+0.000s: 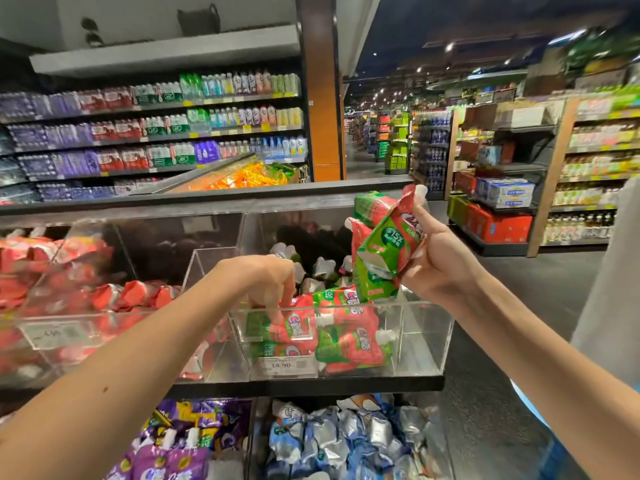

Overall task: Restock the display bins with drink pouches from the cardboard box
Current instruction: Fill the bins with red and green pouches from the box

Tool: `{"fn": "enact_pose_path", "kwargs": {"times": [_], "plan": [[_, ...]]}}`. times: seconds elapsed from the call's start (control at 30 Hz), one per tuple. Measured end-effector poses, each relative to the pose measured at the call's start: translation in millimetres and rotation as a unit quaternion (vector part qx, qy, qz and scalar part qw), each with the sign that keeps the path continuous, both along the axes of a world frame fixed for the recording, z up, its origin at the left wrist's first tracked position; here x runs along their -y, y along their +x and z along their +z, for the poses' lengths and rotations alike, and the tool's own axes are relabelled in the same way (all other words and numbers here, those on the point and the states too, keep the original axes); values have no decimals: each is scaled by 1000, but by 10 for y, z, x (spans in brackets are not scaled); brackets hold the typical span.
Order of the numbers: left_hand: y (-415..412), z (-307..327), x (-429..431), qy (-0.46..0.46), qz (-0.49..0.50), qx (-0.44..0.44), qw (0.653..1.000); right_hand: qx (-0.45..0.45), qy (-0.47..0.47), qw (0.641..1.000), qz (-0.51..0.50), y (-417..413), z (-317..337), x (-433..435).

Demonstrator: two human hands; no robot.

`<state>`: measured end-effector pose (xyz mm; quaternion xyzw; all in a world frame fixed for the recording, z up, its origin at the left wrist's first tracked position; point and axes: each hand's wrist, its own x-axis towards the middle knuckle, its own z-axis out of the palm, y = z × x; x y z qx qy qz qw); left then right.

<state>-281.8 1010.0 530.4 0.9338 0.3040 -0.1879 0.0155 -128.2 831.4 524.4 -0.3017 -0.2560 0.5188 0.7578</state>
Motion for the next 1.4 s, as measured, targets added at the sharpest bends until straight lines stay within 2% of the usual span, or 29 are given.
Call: {"fn": "enact_pose_path", "kwargs": {"times": [0.1, 0.13, 0.17, 0.2, 0.27, 0.3, 0.43, 0.5, 0.6, 0.73, 0.8, 0.87, 0.93, 1.0, 1.07, 1.13, 1.2, 1.4], "plan": [[-64, 50, -25, 4, -13, 16, 1000, -13, 11, 1000, 10, 22, -24, -20], [-91, 79, -27, -3, -21, 60, 998, -12, 11, 1000, 8, 21, -22, -26], [-114, 111, -16, -36, -29, 140, 989, -8, 8, 1000, 5, 15, -14, -34], [-140, 163, 33, -100, -32, 237, 966, -3, 1, 1000, 4, -5, 7, -42], [-176, 265, 183, -270, -18, 387, 881, 1, -15, 1000, 2, -49, 48, -71], [-189, 307, 266, -327, -14, 407, 853, 4, -18, 1000, 5, -74, 72, -87], [-198, 301, 428, -375, -26, 412, 830, 11, -15, 1000, -4, -185, 172, -155], [-195, 280, 422, -401, -7, 443, 802, 3, 2, 1000, -11, -237, 198, -187], [-197, 242, 430, -398, 17, 489, 776, -7, 20, 1000, -15, -300, 209, -225], [-231, 199, 424, -397, -16, 511, 762, -8, 49, 999, -3, -321, 207, -242], [-238, 245, 453, -376, -15, 522, 765, -14, 60, 998, -1, -316, 216, -251], [-256, 306, 424, -340, -27, 512, 788, -14, 60, 998, -12, -289, 217, -255], [-327, 367, 311, -270, -61, 473, 837, -6, 50, 998, -35, -248, 231, -235], [-386, 390, 167, -148, -84, 400, 901, -1, 28, 997, -72, -190, 263, -187], [-379, 338, 79, -9, -87, 309, 947, -6, 8, 995, -94, -143, 278, -145], [-337, 222, 34, 94, -108, 234, 961, -13, 8, 997, -79, -146, 260, -121], [-295, 92, -8, 152, -129, 176, 964, -3, 9, 998, -62, -168, 216, -110], [-216, -35, -58, 213, -170, 96, 957, 57, 2, 997, -48, -192, 88, -128]]}}
